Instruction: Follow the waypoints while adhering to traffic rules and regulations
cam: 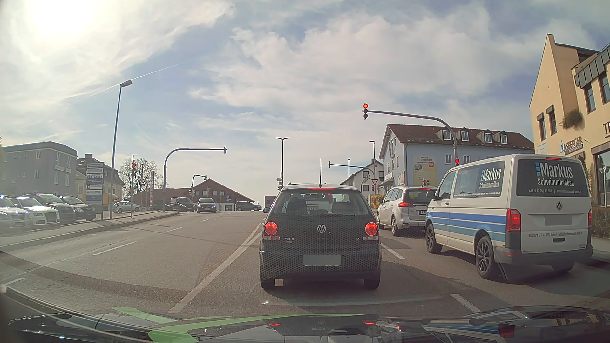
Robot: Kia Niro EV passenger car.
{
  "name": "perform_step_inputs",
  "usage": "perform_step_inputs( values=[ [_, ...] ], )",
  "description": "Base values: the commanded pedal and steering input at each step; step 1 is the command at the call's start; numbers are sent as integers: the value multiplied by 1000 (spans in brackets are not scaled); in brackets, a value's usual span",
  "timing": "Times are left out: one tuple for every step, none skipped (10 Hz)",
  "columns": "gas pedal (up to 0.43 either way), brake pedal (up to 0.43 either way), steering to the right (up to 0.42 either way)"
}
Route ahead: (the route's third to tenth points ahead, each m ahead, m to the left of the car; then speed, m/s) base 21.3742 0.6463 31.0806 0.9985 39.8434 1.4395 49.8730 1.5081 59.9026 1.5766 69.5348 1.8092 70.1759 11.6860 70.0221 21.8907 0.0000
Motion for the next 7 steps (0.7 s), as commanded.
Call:
perform_step_inputs(
  values=[
    [0,341,-32],
    [0,341,-32],
    [0,341,-32],
    [0,341,-32],
    [0,341,-32],
    [0,341,-32],
    [0,341,-32]
  ],
)
